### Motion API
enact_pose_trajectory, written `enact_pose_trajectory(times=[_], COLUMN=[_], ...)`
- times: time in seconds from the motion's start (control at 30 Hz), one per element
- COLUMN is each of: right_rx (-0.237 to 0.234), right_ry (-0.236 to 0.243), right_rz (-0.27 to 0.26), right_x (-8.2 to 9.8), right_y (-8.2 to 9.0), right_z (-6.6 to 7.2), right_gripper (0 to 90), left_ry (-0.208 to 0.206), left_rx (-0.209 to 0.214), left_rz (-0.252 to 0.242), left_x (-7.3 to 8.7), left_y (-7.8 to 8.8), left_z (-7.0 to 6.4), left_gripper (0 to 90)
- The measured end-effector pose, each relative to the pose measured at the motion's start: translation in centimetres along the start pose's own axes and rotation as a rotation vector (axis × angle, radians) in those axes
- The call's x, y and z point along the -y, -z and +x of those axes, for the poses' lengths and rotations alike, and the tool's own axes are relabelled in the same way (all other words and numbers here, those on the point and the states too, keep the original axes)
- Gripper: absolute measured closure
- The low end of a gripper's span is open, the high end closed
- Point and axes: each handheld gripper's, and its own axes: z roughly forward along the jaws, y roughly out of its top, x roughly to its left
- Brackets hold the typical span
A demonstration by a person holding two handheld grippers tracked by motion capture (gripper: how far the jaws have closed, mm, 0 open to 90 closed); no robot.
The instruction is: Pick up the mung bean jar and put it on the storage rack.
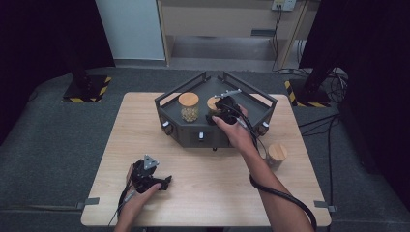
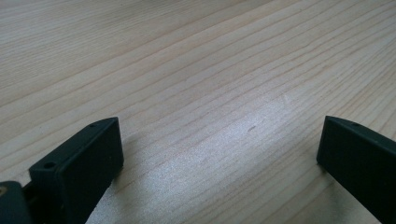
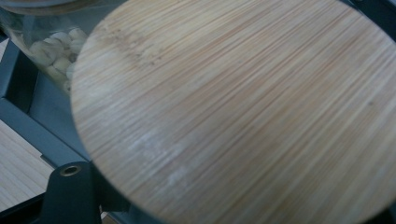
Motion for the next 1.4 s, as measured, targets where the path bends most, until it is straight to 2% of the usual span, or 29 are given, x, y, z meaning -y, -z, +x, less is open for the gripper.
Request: enact_pose_trajectory(times=[0.9, 1.03, 1.4], right_rx=[-0.005, 0.005, -0.007], right_ry=[-0.015, -0.013, -0.028], right_rz=[-0.037, -0.053, -0.089], right_x=[0.9, 1.2, 2.0], right_y=[-0.2, -0.1, 1.1], right_z=[-0.1, -0.1, -0.5], right_gripper=[24.2, 18.8, 7.2], left_ry=[-0.001, -0.001, -0.001], left_rx=[0.000, 0.000, 0.000], left_rz=[0.001, 0.001, 0.001], left_x=[0.0, 0.0, 0.0], left_y=[0.0, 0.0, 0.0], left_z=[0.0, 0.0, 0.0], left_gripper=[0.0, 0.0, 0.0])
